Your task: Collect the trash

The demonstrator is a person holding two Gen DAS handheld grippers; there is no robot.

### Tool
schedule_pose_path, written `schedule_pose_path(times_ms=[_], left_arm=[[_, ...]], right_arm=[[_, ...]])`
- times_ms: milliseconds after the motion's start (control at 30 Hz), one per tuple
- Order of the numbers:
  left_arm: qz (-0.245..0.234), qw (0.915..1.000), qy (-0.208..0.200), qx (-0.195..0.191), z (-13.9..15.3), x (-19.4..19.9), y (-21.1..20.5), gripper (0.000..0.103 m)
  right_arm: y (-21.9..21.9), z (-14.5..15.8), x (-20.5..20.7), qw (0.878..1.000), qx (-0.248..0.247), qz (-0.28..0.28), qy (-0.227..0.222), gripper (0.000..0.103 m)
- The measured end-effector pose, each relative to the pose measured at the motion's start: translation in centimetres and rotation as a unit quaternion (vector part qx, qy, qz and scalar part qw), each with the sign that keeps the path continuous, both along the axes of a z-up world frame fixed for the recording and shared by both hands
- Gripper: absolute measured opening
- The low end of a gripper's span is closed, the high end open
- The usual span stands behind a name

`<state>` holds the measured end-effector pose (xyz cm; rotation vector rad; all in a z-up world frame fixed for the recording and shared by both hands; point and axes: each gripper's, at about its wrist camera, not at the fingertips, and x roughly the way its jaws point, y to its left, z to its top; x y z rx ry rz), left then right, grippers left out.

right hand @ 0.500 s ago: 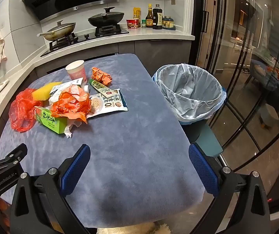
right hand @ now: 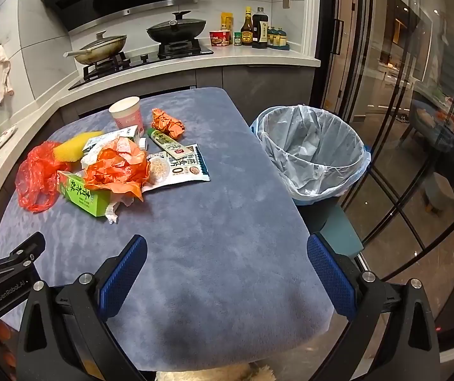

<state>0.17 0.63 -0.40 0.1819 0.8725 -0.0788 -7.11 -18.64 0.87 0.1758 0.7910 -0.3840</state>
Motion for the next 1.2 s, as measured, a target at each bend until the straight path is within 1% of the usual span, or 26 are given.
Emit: schedule_pose_path(times_ms=[333,367,500,900,1200], left_arm=[[-0.001,1.0000,0.001,0.003,-0.2,0.0,-0.3,0.096],[0.001,1.0000,0.001,0.007,0.0,-0.2,-1.1,0.096],[0.000,1.0000,0.001,0.009,0.0,-0.3,-1.4,0.096],[0.001,1.0000,0.000,0.007,0.1,-0.2,-1.4,0.096],[0.002,0.9999,-0.003,0.010,0.4,-0.3,-2.4,0.096]], right_arm=[[-0.3,0.1,0.0,1.000,0.002,0.004,0.004,0.097],[-0.3,0.0,0.0,1.000,0.002,0.004,0.004,0.097],[-0.5,-0.2,0.0,1.000,0.005,0.002,0.004,0.097],[-0.7,-0.2,-0.1,1.000,-0.001,0.004,0.002,0.097],[-1.4,0.1,-0.1,1.000,-0.003,0.007,0.002,0.097]])
